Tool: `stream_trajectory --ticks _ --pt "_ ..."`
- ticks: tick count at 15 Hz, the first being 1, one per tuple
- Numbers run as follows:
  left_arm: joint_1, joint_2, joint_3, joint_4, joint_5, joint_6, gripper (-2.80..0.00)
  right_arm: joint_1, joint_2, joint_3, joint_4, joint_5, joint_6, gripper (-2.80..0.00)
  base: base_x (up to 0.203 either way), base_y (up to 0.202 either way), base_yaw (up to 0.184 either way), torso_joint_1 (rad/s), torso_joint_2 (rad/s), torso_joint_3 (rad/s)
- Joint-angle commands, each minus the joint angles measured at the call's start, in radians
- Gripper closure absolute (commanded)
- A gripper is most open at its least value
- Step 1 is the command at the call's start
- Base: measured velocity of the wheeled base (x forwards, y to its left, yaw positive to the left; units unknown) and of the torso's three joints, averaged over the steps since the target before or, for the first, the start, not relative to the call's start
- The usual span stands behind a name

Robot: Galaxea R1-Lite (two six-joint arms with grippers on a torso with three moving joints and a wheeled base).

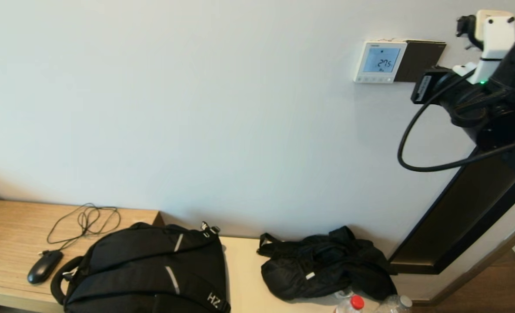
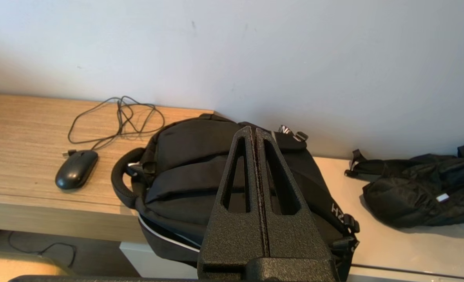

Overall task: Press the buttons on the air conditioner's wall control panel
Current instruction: Press the temperature increase button

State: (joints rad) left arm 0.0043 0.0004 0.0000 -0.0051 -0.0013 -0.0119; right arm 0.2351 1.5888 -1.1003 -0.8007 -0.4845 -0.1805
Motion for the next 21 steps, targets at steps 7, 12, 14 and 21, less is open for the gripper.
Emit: stream_trajectory --ticks 7,12,14,21 --pt "0.000 0.000 0.000 -0.001 0.000 0.000 0.00 0.034 -0.159 0.107 0.118 0.016 -0.015 0.00 0.000 0.000 0.000 0.000 0.00 0.000" --pt "0.000 0.000 0.000 0.000 0.000 0.000 0.00 0.052 0.080 -0.119 0.112 0.014 -0.007 0.00 0.000 0.000 0.000 0.000 0.00 0.000" --pt "0.000 0.000 0.000 -0.001 0.000 0.000 0.00 0.053 0.163 -0.196 0.098 0.011 -0.005 0.00 0.000 0.000 0.000 0.000 0.00 0.000" --pt "0.000 0.000 0.000 -0.001 0.000 0.000 0.00 0.052 0.339 -0.329 0.021 0.013 -0.008 0.00 0.000 0.000 0.000 0.000 0.00 0.000"
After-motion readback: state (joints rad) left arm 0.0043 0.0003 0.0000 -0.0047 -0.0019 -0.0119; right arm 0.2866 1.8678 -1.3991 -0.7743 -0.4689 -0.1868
